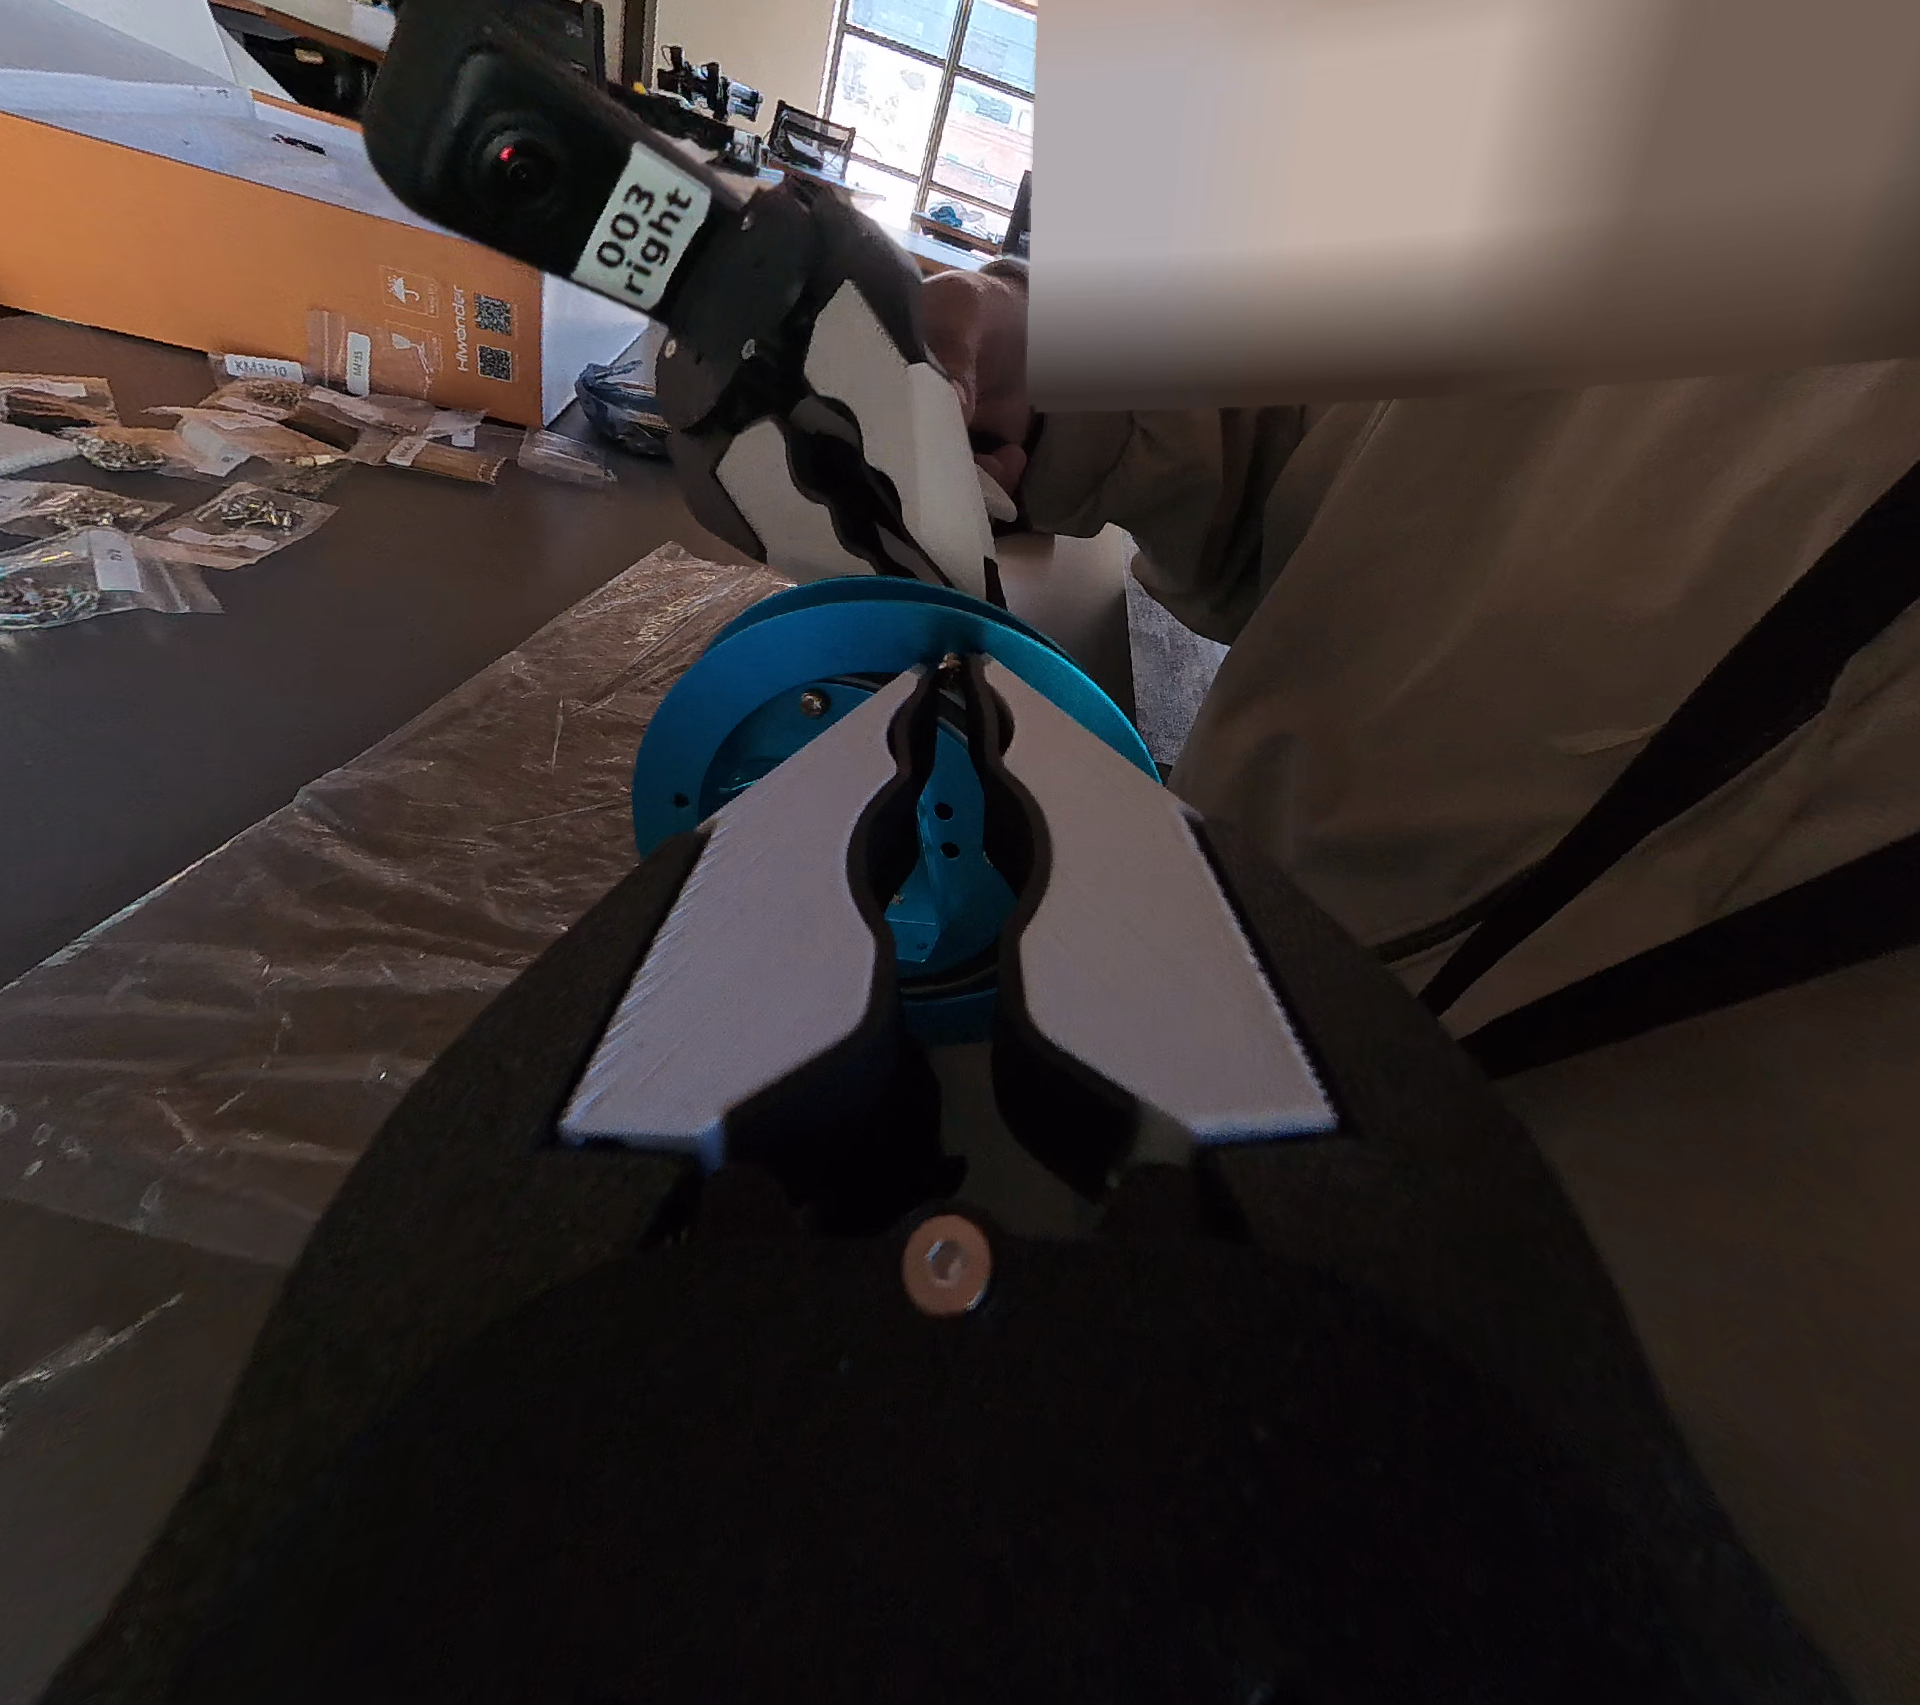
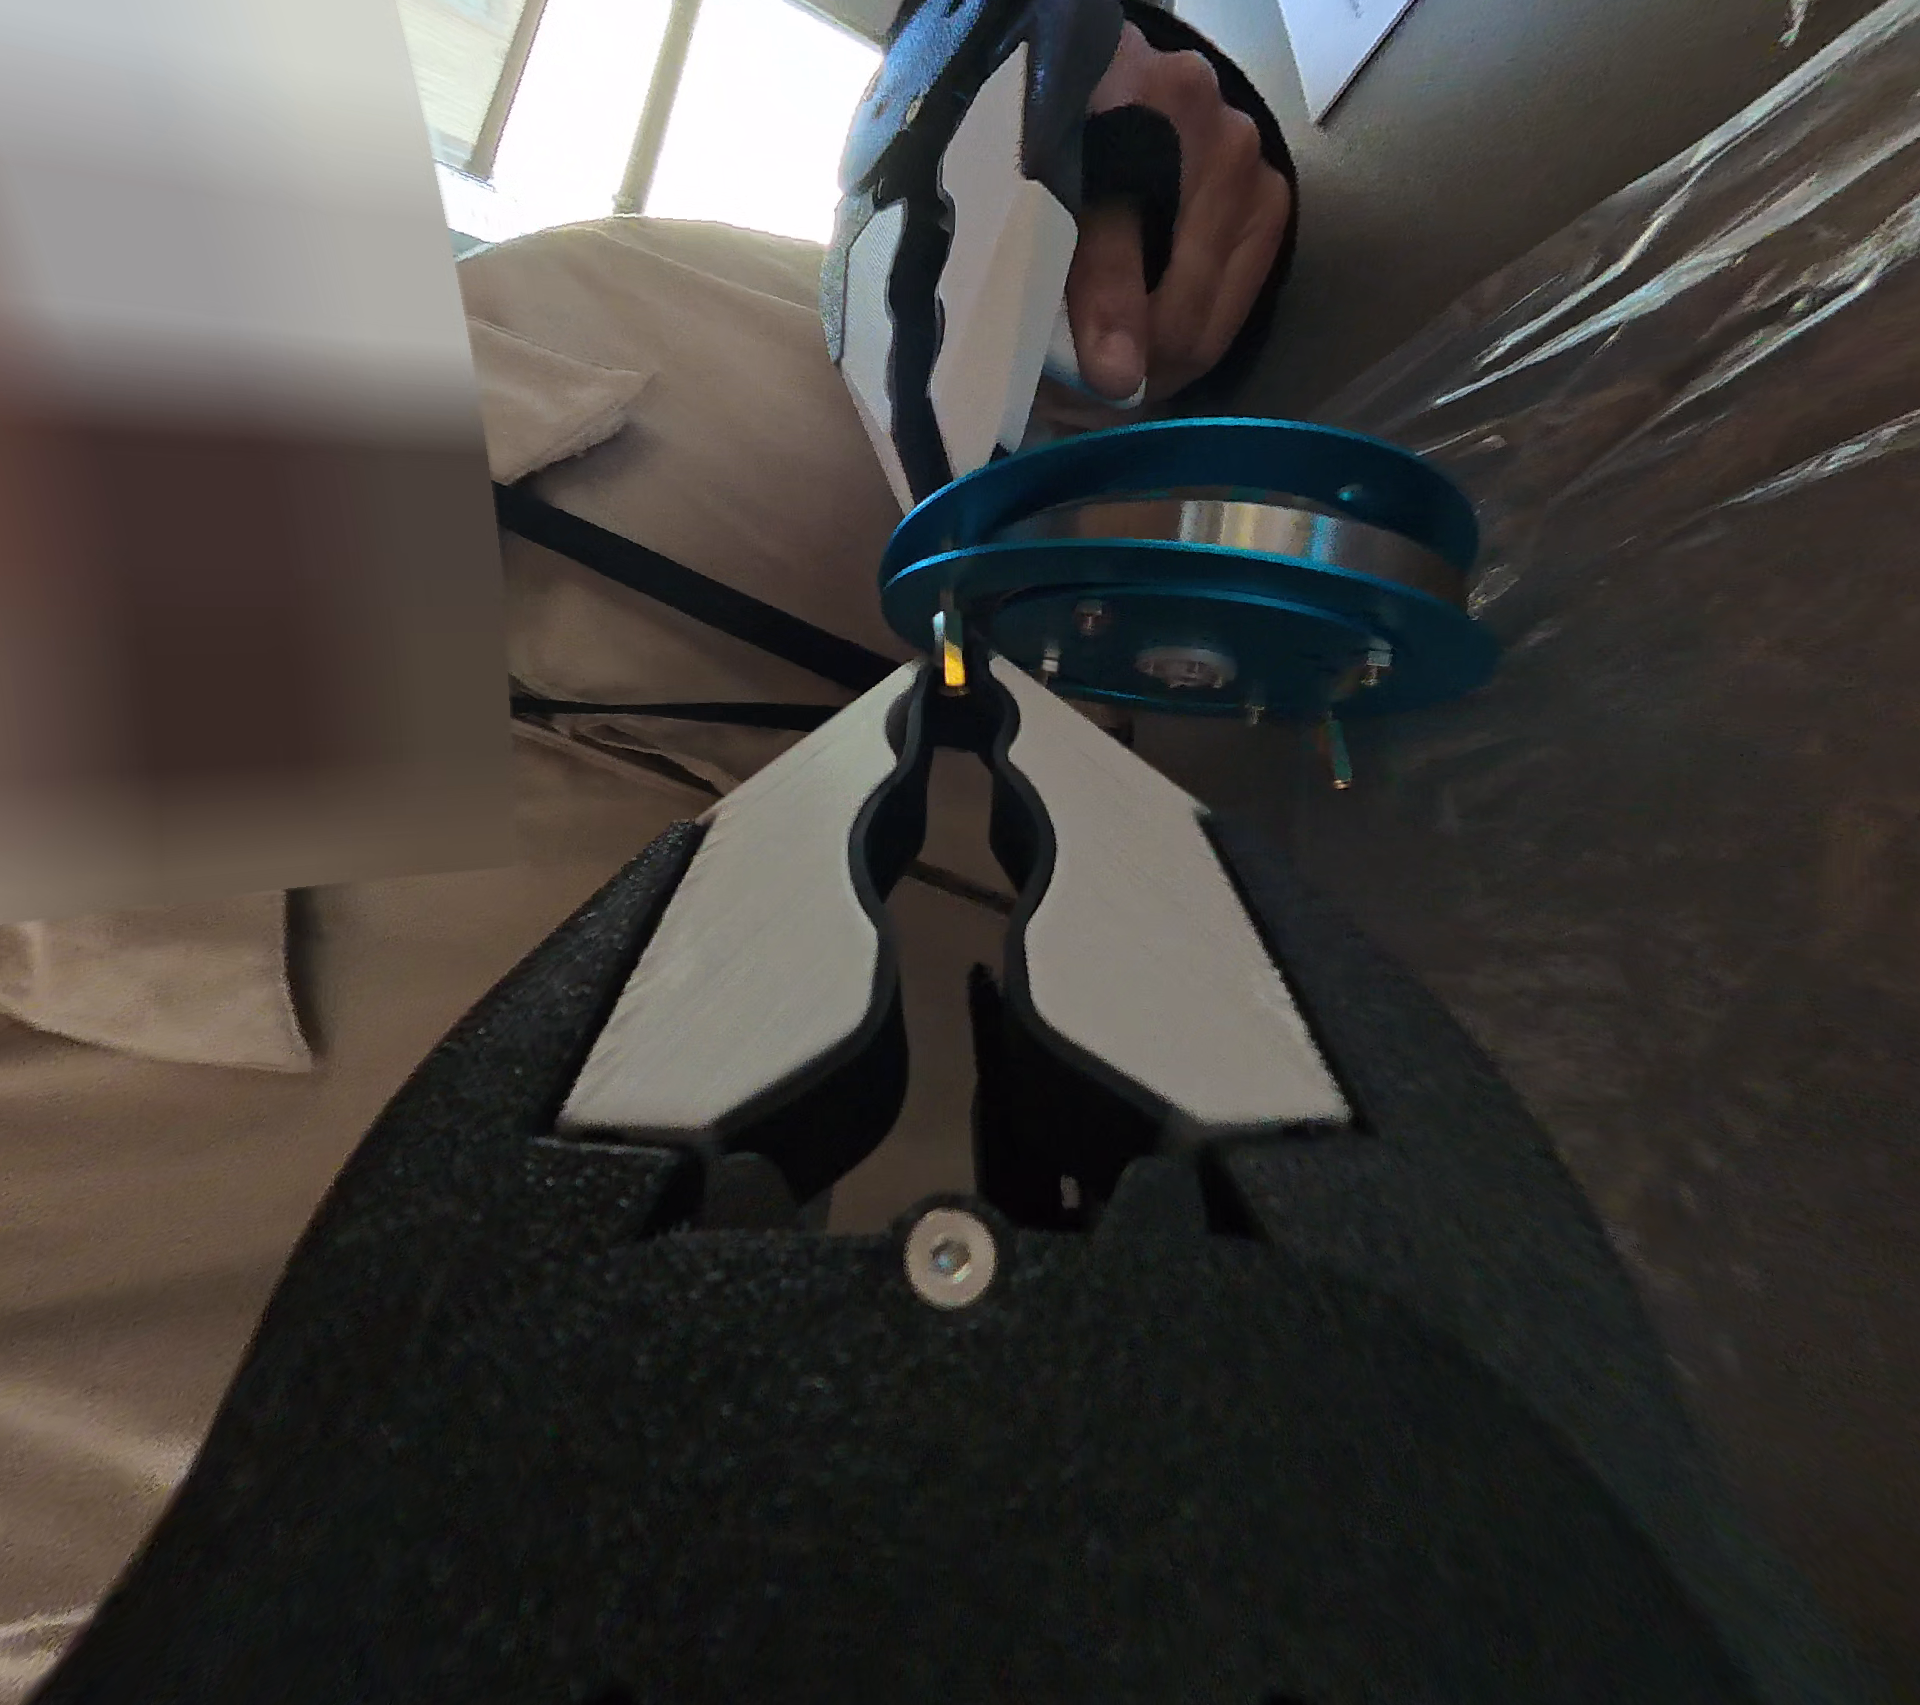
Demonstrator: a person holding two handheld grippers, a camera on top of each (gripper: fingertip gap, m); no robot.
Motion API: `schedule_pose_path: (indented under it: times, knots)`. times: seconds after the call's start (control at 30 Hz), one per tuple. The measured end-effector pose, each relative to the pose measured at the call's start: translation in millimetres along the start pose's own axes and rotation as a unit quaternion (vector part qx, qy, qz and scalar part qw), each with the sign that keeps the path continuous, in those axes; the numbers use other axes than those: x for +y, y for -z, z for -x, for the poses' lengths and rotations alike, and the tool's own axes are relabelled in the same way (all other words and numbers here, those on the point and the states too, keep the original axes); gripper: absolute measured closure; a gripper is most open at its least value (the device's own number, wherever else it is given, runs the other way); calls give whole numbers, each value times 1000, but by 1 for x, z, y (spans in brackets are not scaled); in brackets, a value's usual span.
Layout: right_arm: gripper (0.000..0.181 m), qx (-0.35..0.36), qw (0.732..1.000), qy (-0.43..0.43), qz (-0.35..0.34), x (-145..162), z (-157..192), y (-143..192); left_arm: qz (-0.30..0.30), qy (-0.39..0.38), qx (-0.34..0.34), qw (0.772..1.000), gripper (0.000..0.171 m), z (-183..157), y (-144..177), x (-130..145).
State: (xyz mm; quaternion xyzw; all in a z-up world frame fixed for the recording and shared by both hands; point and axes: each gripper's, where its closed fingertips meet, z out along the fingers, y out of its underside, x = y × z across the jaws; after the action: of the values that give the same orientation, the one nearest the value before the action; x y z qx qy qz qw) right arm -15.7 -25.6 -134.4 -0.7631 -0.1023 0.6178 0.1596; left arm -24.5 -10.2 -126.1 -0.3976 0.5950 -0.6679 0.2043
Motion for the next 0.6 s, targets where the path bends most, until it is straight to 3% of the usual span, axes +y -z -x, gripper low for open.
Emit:
schedule_pose_path:
  times: [0.43,0.53,0.6]
  knots:
    - [176,-58,997,-51,-15,-3,1,2,5,-17,-10,1000,169,0,0,0]
    - [176,-3,999,44,-19,-5,-2,4,5,-18,-13,1000,169,0,0,0]
    - [173,67,986,150,-25,-9,-5,6,4,-17,-14,1000,169,0,0,0]
